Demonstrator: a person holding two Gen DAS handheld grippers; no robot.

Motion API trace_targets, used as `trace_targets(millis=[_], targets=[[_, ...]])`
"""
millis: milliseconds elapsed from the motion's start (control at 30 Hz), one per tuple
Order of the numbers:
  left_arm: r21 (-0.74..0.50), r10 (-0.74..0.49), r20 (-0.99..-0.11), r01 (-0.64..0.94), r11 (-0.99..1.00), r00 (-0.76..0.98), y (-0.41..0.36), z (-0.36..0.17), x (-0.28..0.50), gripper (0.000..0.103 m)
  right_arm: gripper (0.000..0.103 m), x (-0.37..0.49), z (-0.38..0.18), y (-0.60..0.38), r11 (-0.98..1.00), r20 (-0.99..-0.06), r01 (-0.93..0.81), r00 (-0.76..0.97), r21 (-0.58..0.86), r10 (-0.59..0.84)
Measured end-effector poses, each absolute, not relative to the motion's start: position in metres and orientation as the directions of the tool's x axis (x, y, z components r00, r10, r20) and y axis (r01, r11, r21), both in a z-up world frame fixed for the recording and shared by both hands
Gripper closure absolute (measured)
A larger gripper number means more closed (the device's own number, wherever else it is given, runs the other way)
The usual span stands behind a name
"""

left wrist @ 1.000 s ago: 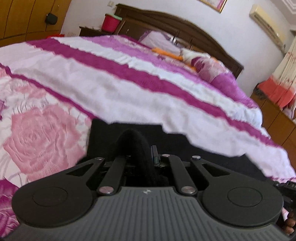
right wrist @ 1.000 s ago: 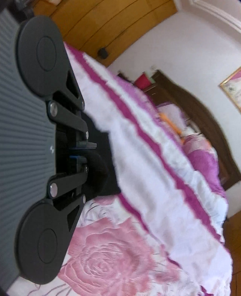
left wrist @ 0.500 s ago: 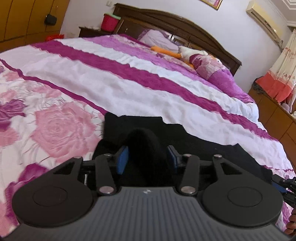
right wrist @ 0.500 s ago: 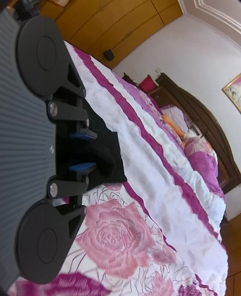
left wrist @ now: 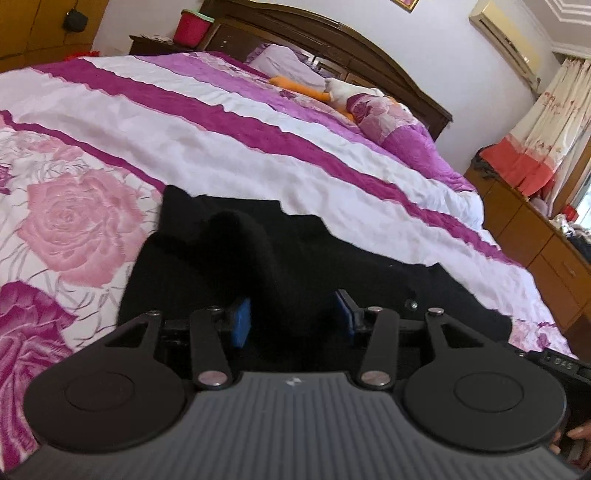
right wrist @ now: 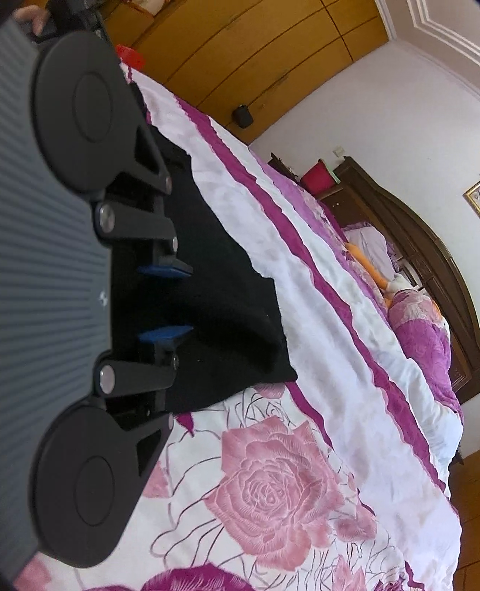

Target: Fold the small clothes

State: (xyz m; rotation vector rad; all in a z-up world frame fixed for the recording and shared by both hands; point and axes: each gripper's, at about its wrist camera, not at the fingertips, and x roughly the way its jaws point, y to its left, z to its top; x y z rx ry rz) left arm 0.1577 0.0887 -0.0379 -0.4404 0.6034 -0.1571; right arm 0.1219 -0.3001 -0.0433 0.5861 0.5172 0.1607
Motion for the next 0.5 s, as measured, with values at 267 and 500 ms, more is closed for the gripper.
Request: trace_targets(millis=[267,500], targets=[[-0.492,-0.277,-0.445,0.026,0.870,0.852,0.098,-0.021,0.172,0.094,0.094,0.136,-0.033,-0.298,0.788,-0.348,-0.107,0.855,0.606,0.384],[-0.488,-0.215,-0.440,-0.031,0.872,0.872,0.112,-0.010,0.221,0.094,0.093,0.171,-0.007,-0.299,0.783,-0.268,-0.120,0.899,0.611,0.347]])
